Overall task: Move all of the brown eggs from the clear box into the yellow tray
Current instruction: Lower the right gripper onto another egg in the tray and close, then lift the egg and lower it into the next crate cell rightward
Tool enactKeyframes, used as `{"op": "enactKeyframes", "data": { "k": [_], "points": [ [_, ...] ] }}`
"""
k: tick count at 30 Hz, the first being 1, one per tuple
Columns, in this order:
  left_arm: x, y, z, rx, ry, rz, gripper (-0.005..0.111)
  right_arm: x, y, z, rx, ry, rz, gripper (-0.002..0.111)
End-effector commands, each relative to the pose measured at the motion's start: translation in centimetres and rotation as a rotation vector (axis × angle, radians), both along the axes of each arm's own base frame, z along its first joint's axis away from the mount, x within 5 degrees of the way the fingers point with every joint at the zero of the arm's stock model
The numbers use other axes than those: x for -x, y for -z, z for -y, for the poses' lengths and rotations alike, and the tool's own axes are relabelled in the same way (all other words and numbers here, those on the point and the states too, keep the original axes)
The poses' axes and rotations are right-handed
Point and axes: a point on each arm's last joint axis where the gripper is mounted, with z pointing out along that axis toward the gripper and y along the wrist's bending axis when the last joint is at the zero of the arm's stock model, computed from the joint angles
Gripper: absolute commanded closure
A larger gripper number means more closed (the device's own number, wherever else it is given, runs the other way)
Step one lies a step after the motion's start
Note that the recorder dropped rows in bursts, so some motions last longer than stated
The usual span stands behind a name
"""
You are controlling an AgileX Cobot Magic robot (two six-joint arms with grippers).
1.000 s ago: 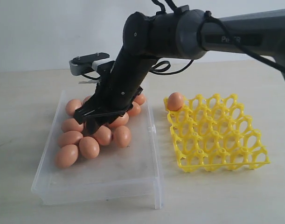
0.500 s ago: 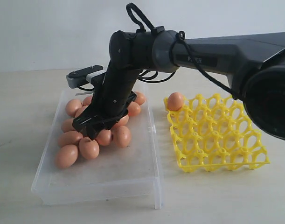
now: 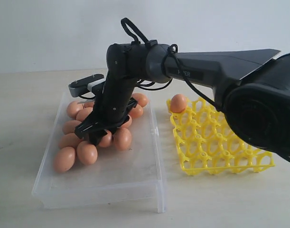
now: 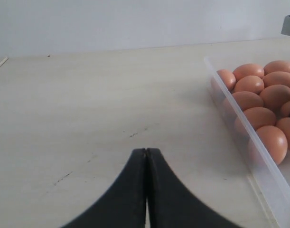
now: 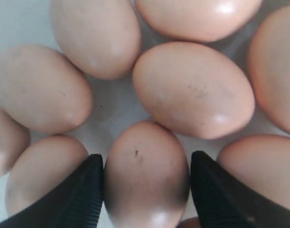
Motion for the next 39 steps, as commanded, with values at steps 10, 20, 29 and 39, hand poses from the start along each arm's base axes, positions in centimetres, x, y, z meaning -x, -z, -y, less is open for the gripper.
{"op": "enactKeyframes", "data": {
  "k": [10, 20, 29, 39],
  "points": [
    [0.0, -0.2, 0.0, -0.003, -0.003, 0.004, 0.107, -0.8, -4.9, 0.6, -0.078, -0.018, 0.126, 0.108],
    [0.0, -0.2, 0.0, -0.003, -0.003, 0.004, 0.107, -0.5, -12.3, 7.3, -0.206, 0.141, 0.409, 0.108],
    [0.0, -0.2, 0.0, -0.003, -0.003, 0.004, 0.107, 2.5, -9.9, 19.1, -0.258, 0.466, 0.673, 0.108],
    [0.0, -0.2, 0.0, -0.003, -0.003, 0.004, 0.107, 2.8, -5.2, 24.0, -0.363, 0.631, 0.8, 0.108]
  ]
}}
